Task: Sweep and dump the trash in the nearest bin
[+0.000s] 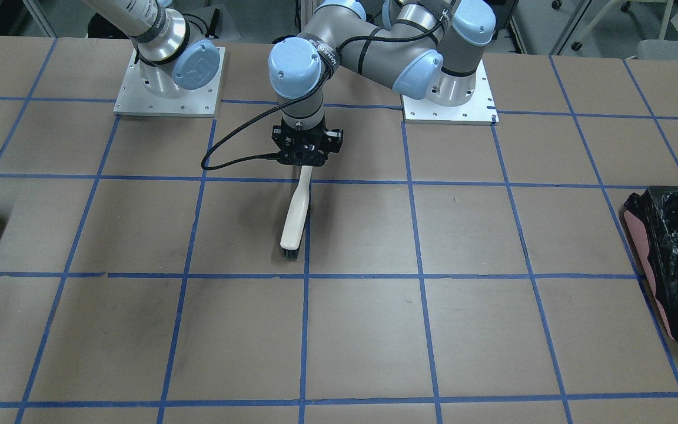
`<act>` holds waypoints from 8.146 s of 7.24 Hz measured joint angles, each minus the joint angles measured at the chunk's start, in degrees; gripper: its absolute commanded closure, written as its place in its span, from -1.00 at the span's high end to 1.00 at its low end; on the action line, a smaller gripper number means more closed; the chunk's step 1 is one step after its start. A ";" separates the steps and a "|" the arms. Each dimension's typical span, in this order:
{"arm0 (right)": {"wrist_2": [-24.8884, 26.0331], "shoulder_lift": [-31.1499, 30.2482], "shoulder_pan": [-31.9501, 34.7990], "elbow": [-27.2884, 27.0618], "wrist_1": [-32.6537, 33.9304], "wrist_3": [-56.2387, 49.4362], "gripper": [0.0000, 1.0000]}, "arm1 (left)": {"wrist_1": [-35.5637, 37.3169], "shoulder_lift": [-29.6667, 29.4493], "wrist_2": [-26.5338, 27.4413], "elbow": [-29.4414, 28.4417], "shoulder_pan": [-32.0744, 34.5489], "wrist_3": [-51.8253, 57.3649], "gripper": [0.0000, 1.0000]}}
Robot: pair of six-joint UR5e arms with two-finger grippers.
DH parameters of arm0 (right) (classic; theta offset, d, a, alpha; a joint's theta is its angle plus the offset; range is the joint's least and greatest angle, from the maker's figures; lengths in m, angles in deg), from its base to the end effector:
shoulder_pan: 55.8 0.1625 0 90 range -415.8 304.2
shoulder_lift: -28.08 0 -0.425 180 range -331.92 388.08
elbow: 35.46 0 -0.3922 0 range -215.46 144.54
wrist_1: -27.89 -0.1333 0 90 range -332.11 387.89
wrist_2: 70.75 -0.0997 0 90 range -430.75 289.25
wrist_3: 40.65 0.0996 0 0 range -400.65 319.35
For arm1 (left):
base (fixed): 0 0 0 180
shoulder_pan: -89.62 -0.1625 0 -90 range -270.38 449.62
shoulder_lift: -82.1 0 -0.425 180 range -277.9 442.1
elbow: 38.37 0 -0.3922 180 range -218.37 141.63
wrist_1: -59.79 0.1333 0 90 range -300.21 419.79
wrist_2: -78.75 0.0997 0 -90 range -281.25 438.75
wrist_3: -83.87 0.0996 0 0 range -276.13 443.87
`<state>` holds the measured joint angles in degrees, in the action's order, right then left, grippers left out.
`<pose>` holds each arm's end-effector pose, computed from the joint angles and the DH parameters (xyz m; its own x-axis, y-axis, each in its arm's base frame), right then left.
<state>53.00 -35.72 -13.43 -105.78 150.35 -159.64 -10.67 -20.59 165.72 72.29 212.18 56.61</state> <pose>-0.4670 -0.5315 0.4684 -0.3966 -0.9072 0.1405 -0.6551 0.3869 0.6490 -0.3827 -0.3418 0.2411 -0.9936 0.0934 -0.0637 0.0760 0.9689 0.2357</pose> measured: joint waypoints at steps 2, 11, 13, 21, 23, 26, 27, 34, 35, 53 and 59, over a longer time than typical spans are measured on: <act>-4.88 -1.65 0.54 -0.20 -2.60 7.91 -1.00 | 0.05 0.00 0.02 -0.16 -0.18 -0.04 0.39; -25.91 -5.90 26.73 -1.60 -39.45 77.03 -1.00 | -0.35 2.31 2.42 -13.41 -9.16 4.18 1.00; -31.18 -6.19 33.05 -1.74 -40.02 89.71 -1.00 | -3.84 4.62 2.64 -18.03 -18.54 14.12 1.00; -40.38 6.10 59.34 -0.93 -31.40 124.17 -1.00 | -14.80 13.90 5.04 -18.11 -35.99 26.84 1.00; -40.86 7.99 61.82 -1.24 -29.45 125.90 -1.00 | -14.84 14.34 7.07 -17.32 -35.99 27.01 1.00; -39.92 9.18 64.25 -1.78 -28.36 126.10 -1.00 | -15.41 14.77 7.46 -17.07 -35.99 26.50 1.00; -39.76 9.09 64.51 -2.10 -29.13 126.44 -1.00 | -15.48 14.60 7.47 -17.03 -35.99 26.37 1.00; -40.57 8.10 64.37 -3.32 -32.30 130.17 -1.00 | -15.57 14.81 4.56 -16.71 -35.05 26.12 1.00; -40.64 8.13 64.35 -3.32 -32.29 130.20 -1.00 | -15.63 15.23 4.54 -15.91 -35.03 26.12 1.00; -31.29 -25.53 49.10 -14.07 -38.72 128.33 1.00 | -15.27 16.43 5.10 -14.42 -35.02 26.29 1.00; -33.33 -23.81 50.77 -11.54 -35.67 122.93 0.99 | -15.18 16.66 5.08 -14.32 -35.02 26.30 1.00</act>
<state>19.67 -59.53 37.34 -117.32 114.68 -36.72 -25.85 -3.93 170.80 57.96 177.16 82.90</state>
